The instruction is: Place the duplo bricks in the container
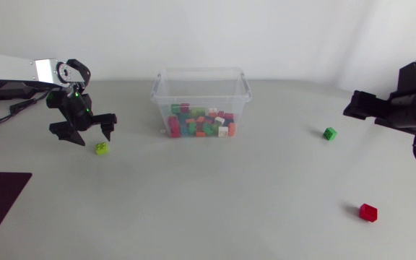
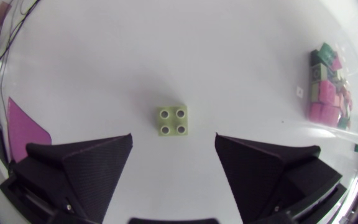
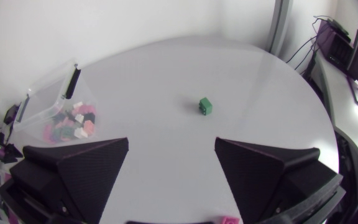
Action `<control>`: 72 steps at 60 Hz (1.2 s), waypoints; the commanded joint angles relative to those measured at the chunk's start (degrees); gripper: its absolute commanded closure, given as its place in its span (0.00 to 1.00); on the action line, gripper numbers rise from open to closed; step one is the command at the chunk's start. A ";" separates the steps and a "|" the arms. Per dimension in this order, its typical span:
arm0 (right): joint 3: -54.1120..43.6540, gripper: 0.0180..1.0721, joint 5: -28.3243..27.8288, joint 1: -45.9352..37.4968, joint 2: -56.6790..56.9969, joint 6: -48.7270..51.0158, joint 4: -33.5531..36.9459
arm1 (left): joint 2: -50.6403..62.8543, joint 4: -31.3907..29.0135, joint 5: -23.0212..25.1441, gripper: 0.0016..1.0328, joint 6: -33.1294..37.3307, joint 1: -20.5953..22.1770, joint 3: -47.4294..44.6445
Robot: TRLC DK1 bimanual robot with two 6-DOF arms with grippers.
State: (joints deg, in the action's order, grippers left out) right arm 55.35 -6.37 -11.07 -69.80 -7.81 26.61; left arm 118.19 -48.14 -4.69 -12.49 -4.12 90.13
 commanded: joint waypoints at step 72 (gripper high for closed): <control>17.24 0.08 7.34 3.86 -27.67 -4.93 4.77 | 10.57 4.02 -0.85 0.55 -4.91 -1.07 3.39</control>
State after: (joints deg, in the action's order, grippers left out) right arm 70.22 0.32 -7.86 -95.53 -10.81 30.04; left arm 126.93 -44.27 -5.21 -15.70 -4.51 93.51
